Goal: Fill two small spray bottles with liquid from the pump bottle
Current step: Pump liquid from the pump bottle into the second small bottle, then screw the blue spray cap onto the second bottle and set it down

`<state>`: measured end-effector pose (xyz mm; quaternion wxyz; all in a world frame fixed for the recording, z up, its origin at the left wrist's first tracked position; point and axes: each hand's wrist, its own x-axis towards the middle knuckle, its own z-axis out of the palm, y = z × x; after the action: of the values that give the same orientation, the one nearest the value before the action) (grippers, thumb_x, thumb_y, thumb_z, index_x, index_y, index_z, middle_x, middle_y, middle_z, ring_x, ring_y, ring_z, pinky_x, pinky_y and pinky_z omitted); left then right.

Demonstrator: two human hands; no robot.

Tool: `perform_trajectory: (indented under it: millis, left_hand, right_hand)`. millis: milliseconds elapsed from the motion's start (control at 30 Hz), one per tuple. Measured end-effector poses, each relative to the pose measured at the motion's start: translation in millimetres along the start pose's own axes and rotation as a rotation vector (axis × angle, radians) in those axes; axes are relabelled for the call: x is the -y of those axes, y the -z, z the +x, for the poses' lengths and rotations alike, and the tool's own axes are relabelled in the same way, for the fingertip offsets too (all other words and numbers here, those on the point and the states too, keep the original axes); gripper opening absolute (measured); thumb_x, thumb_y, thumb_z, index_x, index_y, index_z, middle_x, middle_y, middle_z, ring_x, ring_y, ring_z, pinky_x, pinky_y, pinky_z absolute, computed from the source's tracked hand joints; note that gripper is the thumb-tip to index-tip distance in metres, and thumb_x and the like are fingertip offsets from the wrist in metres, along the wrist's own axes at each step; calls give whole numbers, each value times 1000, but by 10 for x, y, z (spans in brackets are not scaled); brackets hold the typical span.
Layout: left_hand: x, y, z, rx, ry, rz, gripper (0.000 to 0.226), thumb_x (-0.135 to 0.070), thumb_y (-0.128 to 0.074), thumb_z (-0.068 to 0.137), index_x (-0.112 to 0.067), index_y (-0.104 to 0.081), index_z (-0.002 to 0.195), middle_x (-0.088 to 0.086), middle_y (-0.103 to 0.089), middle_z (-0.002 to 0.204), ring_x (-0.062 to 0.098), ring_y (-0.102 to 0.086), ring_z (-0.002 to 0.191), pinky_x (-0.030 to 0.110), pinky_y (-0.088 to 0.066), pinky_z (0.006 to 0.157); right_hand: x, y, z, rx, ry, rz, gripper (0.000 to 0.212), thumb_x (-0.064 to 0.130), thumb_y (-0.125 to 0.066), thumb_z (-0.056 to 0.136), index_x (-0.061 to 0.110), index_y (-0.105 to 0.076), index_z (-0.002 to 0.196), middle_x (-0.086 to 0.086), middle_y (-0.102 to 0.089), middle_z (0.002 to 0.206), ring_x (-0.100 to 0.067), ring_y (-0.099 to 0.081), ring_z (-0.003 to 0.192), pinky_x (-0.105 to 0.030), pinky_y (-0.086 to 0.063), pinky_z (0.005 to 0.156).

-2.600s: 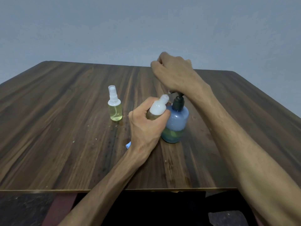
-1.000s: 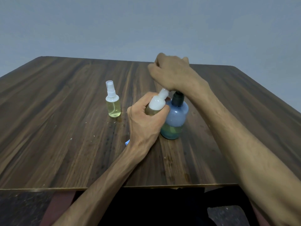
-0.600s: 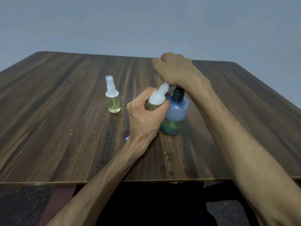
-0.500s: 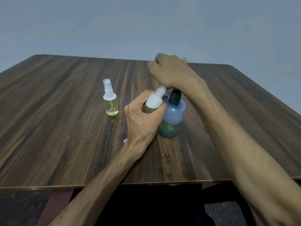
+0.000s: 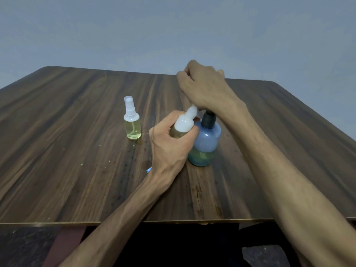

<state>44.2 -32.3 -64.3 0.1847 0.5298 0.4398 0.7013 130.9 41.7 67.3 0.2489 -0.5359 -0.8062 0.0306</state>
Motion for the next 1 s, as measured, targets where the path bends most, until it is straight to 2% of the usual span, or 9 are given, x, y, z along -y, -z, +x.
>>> perform_trajectory:
  millis: [167,300,367,467,567,700,833,933,1000]
  left_hand:
    - [0,-4,12,11,-2,2,32,-30,-68,83,-4,-79,98,13,-76,87,34,-70,85,51,-57,73]
    - [-1,0,18,9,2,-1,24,-26,-71,85,-7,-80,96,10,-76,85,32,-70,83,48,-58,71]
    - [-19,-4,11,20,18,-44,12,-15,-74,87,-11,-82,95,4,-78,86,26,-72,84,43,-60,74]
    - [-64,-5,27,19,36,-114,22,-2,-73,89,-22,-82,93,-1,-83,91,13,-78,91,32,-63,82]
    - [-91,1,68,-8,72,-148,38,6,-75,97,-30,-79,86,4,-84,92,14,-73,78,30,-59,71]
    - [-86,32,83,2,135,-168,19,-1,-73,102,-16,-73,90,11,-76,84,15,-51,51,30,-45,49]
    - [-36,64,108,6,166,-183,13,-18,-75,98,-16,-70,87,-7,-60,68,15,-49,59,32,-42,58]
    - [-92,69,99,55,188,-267,9,-16,-69,94,-12,-66,86,-5,-52,60,14,-44,50,26,-39,49]
    - [-136,77,96,97,210,-352,12,-20,-70,88,-10,-64,90,-2,-48,59,14,-42,47,24,-38,47]
  right_hand:
    - [1,-29,23,121,-33,-45,32,29,-34,107,16,-44,79,2,-52,72,-20,-44,71,-40,-30,89]
    - [35,8,-19,11,-38,86,32,26,-40,103,16,-38,73,0,-46,65,-21,-39,65,-33,-33,72]
    - [21,46,-29,-139,-29,250,34,29,-42,98,5,-52,75,-8,-61,69,-30,-51,67,-39,-42,64]
    - [-9,92,-83,-371,-73,581,41,31,-45,94,-2,-69,90,-9,-77,84,-30,-72,83,-52,-60,80]
    - [-107,30,-183,-436,-143,803,30,28,-47,93,15,-72,82,4,-78,81,-19,-74,82,-52,-61,84]
    - [-263,-141,-433,-465,-204,924,26,32,-48,94,23,-71,84,3,-79,86,-15,-70,77,-38,-56,73]
    - [-432,-202,-692,-579,-238,956,21,31,-50,94,27,-70,90,6,-79,90,-12,-71,80,-26,-52,73]
    - [-536,-270,-915,-563,-210,953,19,26,-50,93,27,-69,96,5,-79,95,-9,-68,79,-14,-46,69]
    - [-598,-352,-1054,-517,-175,951,22,25,-51,90,25,-69,103,3,-78,99,-12,-70,85,-14,-47,71]
